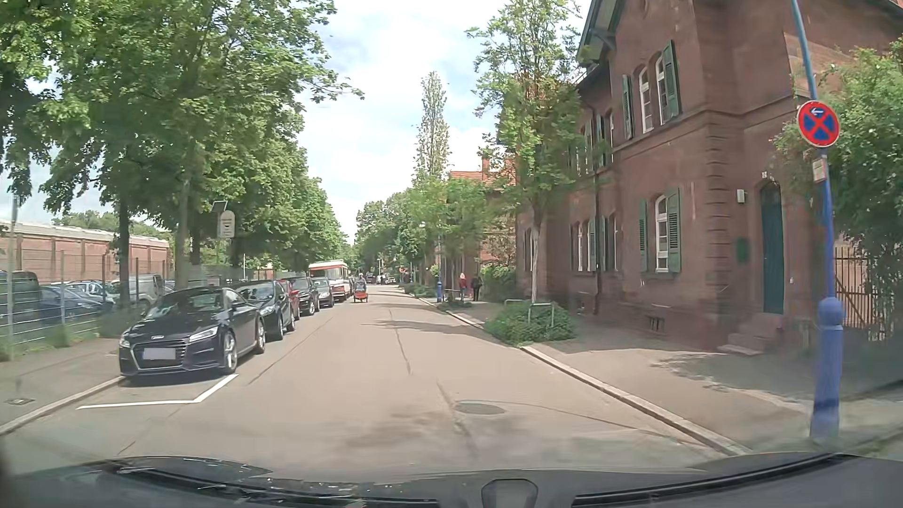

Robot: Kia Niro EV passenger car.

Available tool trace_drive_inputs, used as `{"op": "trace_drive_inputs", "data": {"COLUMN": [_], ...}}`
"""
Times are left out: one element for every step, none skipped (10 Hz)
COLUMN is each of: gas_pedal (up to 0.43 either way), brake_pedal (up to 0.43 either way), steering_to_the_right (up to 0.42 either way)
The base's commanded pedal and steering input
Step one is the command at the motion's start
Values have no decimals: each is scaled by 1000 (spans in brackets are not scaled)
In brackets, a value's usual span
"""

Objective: Follow the waypoints while adhering to traffic rules and regulations

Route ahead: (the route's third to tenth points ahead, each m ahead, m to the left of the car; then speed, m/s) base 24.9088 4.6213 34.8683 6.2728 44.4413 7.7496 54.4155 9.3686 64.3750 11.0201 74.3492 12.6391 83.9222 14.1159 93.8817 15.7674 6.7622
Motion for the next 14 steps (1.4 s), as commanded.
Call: {"op": "trace_drive_inputs", "data": {"gas_pedal": [47, 47, 47, 47, 47, 47, 47, 47, 47, 59, 59, 67, 67, 67], "brake_pedal": [0, 0, 0, 0, 0, 0, 0, 0, 0, 0, 0, 0, 0, 0], "steering_to_the_right": [37, 24, 11, -5, -18, -41, -61, -74, -82, -83, -80, -77, -74, -69]}}
